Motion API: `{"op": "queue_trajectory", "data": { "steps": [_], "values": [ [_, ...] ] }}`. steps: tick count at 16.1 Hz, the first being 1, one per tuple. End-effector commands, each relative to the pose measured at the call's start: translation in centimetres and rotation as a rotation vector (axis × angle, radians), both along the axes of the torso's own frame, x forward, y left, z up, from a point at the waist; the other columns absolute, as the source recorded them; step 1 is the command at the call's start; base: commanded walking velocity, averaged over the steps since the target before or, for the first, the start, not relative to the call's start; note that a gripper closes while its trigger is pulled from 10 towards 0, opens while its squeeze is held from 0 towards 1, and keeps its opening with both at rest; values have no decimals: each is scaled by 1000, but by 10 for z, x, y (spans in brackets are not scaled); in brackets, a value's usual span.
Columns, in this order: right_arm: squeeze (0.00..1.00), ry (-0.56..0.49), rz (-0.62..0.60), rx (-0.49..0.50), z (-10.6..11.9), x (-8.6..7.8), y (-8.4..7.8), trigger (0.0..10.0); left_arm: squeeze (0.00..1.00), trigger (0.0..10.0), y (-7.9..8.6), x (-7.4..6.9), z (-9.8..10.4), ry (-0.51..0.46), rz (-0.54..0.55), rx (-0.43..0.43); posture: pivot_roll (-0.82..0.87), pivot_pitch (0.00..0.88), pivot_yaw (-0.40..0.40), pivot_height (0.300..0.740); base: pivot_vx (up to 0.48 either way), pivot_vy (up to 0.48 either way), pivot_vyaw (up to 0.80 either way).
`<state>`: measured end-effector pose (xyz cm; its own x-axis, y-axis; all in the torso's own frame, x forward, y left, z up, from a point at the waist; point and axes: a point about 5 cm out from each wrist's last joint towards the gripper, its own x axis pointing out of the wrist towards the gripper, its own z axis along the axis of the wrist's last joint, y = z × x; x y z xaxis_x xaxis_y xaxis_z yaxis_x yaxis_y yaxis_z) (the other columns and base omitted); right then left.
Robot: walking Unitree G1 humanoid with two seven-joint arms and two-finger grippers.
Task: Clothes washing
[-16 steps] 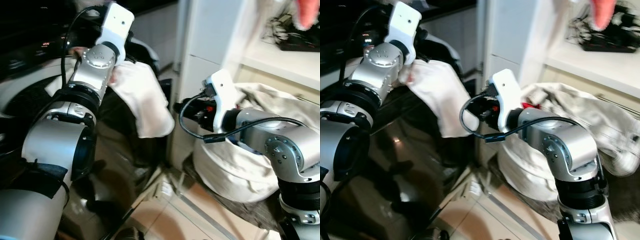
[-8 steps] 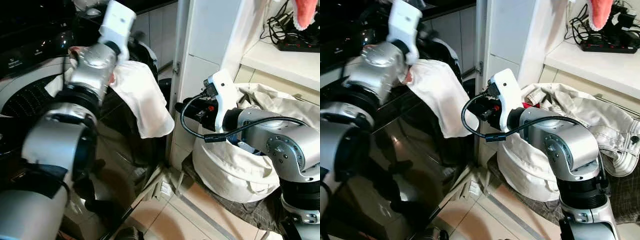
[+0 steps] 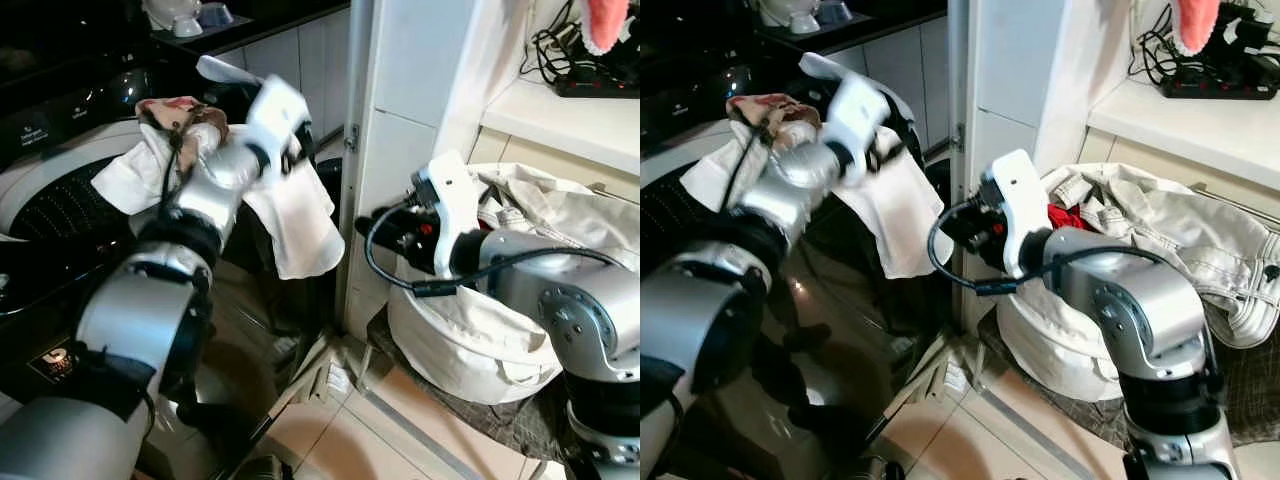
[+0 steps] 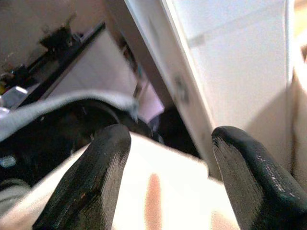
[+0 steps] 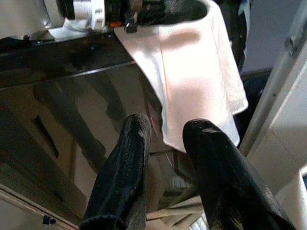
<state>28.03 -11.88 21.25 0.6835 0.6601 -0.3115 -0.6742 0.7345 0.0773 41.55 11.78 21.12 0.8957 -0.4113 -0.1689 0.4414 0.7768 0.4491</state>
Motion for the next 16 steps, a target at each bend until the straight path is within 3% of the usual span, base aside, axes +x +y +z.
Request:
{"op": "queue_trajectory", "data": {
  "steps": [1,4,6,7,9,15,16],
  "values": [
    [0,-20,3,2,5,-4,-1,10000,0,10000,5,0,-7,21,35,31,-131,0,96,740,0,0,0],
    [0,-9,-8,0,3,-8,-4,10000,0,10000,19,-1,-17,19,131,55,-131,0,93,740,0,0,0],
    [0,-7,6,2,3,-9,-2,10000,0,10000,25,-2,-22,5,161,122,-125,0,84,740,0,0,0],
    [0,-3,21,0,2,-10,1,10000,0,10000,32,-4,-30,20,191,198,-123,0,82,740,0,0,0],
    [0,1,39,1,2,-12,4,10000,0,10000,39,-6,-40,69,235,181,-119,0,77,740,0,0,0],
    [0,4,65,-6,1,-13,9,10000,0,10000,47,-9,-48,99,271,198,-119,0,74,740,0,0,0],
    [0,4,63,-5,1,-13,9,10000,0,7804,49,-9,-47,95,278,196,-121,0,75,740,0,0,0]
  ]
}}
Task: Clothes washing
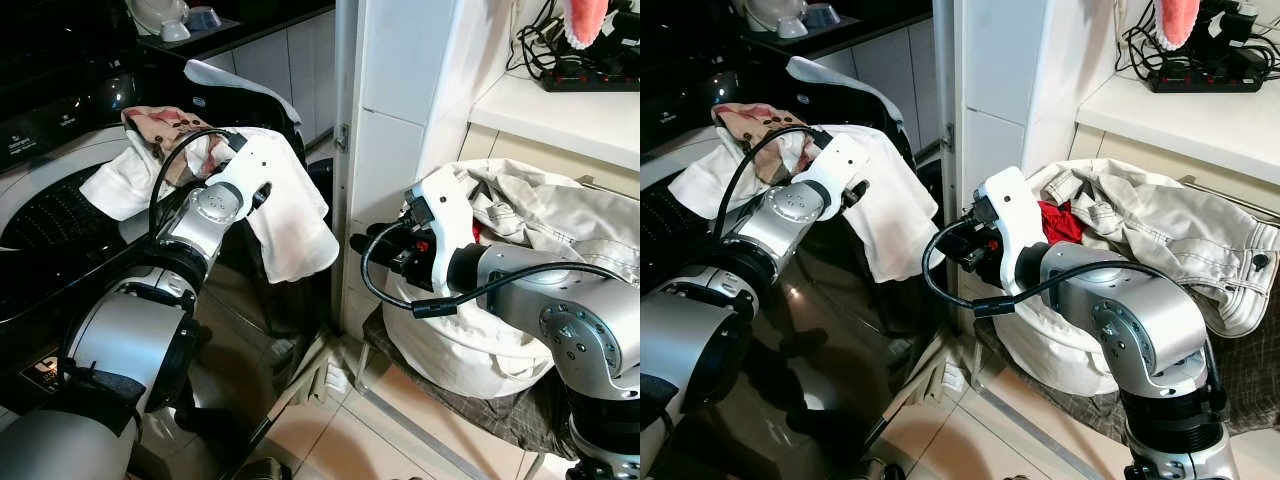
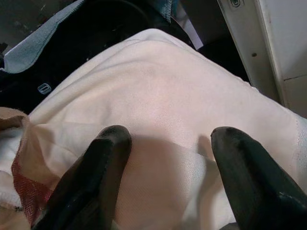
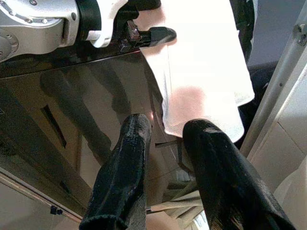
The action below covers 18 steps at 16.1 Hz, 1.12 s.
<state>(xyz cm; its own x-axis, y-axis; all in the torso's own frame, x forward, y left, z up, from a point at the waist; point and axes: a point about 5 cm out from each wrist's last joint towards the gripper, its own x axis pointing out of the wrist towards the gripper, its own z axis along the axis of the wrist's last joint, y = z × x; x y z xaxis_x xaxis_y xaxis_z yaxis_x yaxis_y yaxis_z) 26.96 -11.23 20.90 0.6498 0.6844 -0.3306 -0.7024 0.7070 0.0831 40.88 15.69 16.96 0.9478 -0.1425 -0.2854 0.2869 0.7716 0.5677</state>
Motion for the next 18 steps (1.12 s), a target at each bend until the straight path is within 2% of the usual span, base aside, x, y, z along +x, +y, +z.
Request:
{"op": "queue_trajectory", "data": {
  "steps": [1,3,6,8,18],
  "values": [
    [0,-15,21,5,5,-2,3,10000,0,4471,10,-2,-6,24,37,7,-121,0,75,740,0,0,0],
    [0,-17,18,3,5,-2,2,10000,0,0,11,-2,-6,19,45,9,-119,0,74,740,0,0,0],
    [0,-21,17,3,6,-1,2,10000,0,0,14,-2,-5,10,52,18,-117,0,72,740,0,0,0],
    [0,-24,16,2,7,0,2,10000,0,0,18,-1,-3,-9,66,65,-117,0,71,740,0,0,0],
    [0,-28,10,-1,8,2,0,10000,0,0,33,-2,0,-10,119,95,-116,0,65,740,0,0,0]
  ]
}}
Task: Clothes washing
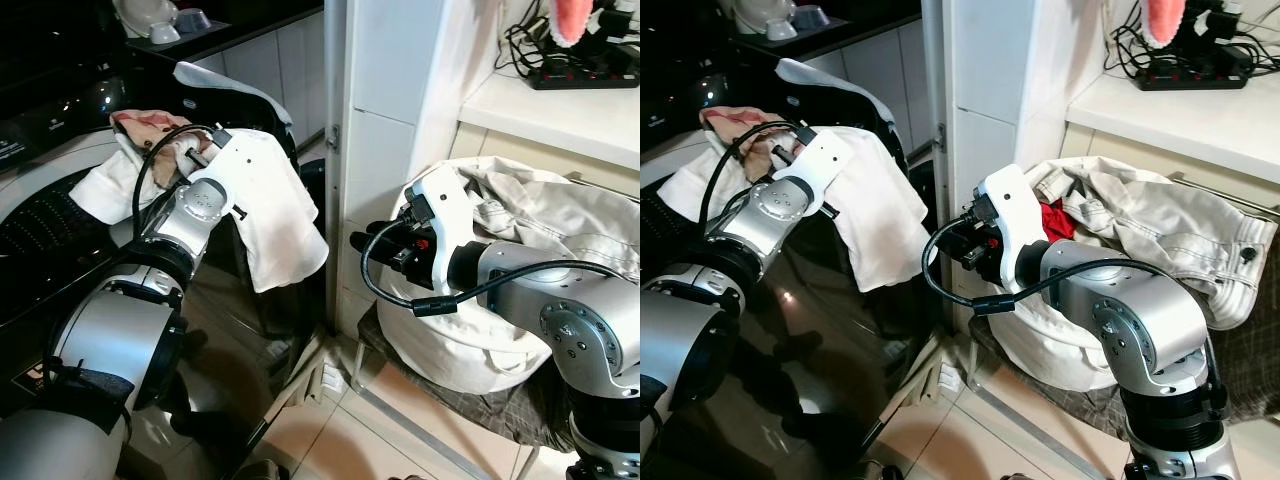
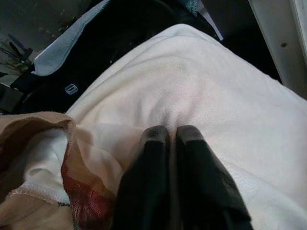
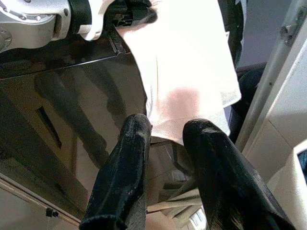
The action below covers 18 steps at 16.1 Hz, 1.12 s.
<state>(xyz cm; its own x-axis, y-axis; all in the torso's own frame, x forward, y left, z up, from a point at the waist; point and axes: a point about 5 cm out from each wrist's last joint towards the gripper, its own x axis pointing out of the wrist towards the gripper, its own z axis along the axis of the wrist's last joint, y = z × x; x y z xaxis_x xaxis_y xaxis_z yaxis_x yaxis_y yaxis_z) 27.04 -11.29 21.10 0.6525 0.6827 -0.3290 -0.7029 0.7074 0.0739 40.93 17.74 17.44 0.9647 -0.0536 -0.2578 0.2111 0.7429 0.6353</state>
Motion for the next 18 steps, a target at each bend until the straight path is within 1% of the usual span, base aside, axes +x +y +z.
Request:
{"op": "queue_trajectory", "data": {
  "steps": [1,4,6,7,8,9,10,11,12,13,14,15,16,17,18],
  "values": [
    [0,-20,11,4,6,2,0,10000,0,0,15,-2,-3,19,60,24,-116,0,63,740,0,0,0],
    [0,-22,11,1,7,3,-1,10000,0,0,29,1,12,-35,113,99,-113,0,56,740,0,0,0],
    [0,-24,12,1,9,4,-1,10000,0,0,42,4,36,-108,166,179,-110,0,55,740,0,0,0],
    [0,-27,12,1,9,4,-1,10000,0,0,49,6,54,-163,195,238,-110,0,55,740,0,0,0],
    [0,-29,12,2,10,5,-1,10000,0,0,53,8,68,-205,217,277,-110,0,55,740,0,0,0],
    [0,-33,11,2,11,5,-1,10000,0,0,63,8,104,-306,268,355,-111,0,55,740,0,0,0],
    [0,-36,9,2,11,6,-1,10000,0,0,68,8,119,-352,290,401,-112,0,53,740,0,0,0],
    [0,-42,0,1,13,7,-3,10000,0,0,83,1,162,-493,373,547,-111,0,52,740,0,0,0],
    [0,-43,-4,0,13,8,-3,10000,0,0,89,-3,176,-531,408,585,-105,0,51,740,0,0,0],
    [0,-43,-2,1,12,9,-3,10000,0,0,98,-6,180,-518,449,600,-104,0,53,740,0,0,0],
    [0,-41,2,1,12,9,-1,10000,0,0,94,-4,174,-472,413,664,-102,0,54,740,0,0,0],
    [0,-40,6,2,11,8,0,10000,0,5922,91,0,159,-394,382,692,-103,0,56,740,0,0,0],
    [0,-39,8,3,10,8,1,10000,0,10000,89,2,142,-312,362,658,-106,0,61,740,0,0,0],
    [0,-39,10,5,10,8,1,10000,0,10000,87,3,127,-264,346,599,-107,0,61,740,0,0,0],
    [0,-39,11,6,10,8,2,10000,0,10000,85,3,109,-199,332,519,-109,0,63,740,0,0,0]
  ]
}}
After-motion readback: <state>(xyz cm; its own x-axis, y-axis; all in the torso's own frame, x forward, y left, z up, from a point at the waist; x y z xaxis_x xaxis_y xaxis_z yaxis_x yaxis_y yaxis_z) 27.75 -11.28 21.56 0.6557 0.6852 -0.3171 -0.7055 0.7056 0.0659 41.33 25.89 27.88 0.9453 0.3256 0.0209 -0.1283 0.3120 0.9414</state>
